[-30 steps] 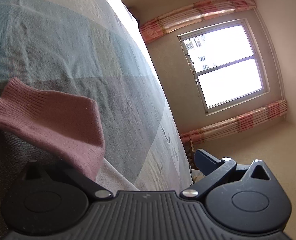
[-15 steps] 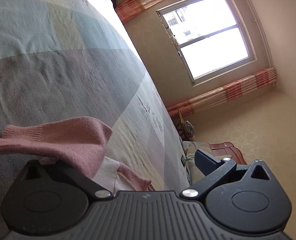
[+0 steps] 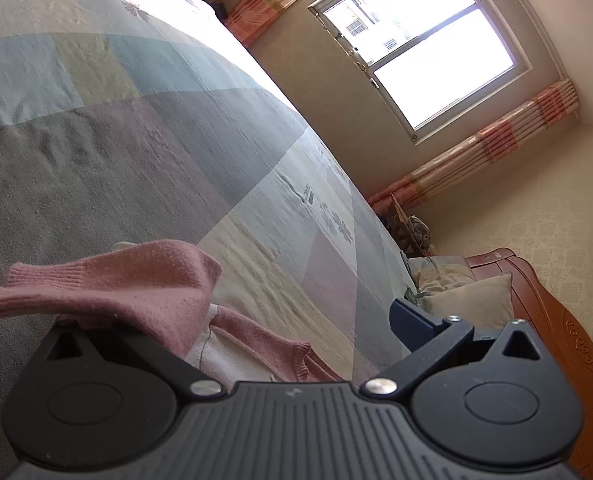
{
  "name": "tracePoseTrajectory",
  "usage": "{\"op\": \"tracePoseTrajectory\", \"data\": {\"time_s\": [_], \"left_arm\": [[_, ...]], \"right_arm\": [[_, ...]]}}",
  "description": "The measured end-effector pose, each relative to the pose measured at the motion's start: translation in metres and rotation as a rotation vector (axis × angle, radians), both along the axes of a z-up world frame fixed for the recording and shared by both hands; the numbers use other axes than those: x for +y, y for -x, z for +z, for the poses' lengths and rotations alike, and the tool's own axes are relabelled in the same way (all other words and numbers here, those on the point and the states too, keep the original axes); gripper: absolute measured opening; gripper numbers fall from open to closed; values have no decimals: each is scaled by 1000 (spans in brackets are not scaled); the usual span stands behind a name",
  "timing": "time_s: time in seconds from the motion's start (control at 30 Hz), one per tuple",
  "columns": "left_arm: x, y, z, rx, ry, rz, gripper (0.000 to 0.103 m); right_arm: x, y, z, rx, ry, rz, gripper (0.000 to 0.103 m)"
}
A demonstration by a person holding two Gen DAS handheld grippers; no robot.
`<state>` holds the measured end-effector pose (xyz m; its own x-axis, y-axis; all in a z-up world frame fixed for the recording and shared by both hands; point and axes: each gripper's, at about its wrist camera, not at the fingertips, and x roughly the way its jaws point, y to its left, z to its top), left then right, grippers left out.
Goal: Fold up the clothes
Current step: 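Lift the cuff with the left gripper and carry the sleeve across the body toward the collar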
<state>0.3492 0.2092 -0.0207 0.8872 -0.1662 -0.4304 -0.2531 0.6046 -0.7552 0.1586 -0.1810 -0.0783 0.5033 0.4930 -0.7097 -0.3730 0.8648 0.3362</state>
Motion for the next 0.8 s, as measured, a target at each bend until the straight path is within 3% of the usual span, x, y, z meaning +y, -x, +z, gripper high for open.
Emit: {"op": "tracePoseTrajectory", "data": {"time_s": [0.17,0.3,0.4,0.47,0.57,0.8], "left_arm": [[-19,-14,5,6,2,3,102],[-32,-23,8,14,2,3,102],[-43,-29,15,33,-19,-9,102],[-50,-32,22,31,-37,-6,102],[-57,-36,28,26,-26,-6,102],[-79,-42,38,31,-49,-21,102]], "right_arm": [[-13,-10,18,40,47,-13,103],[-10,-30,27,-20,113,-36,103],[-22,-37,2,46,65,-71,103],[-23,-44,-19,128,93,-43,103],[-17,-49,-28,169,146,-39,103],[-2,-30,-6,106,263,74,103]]}}
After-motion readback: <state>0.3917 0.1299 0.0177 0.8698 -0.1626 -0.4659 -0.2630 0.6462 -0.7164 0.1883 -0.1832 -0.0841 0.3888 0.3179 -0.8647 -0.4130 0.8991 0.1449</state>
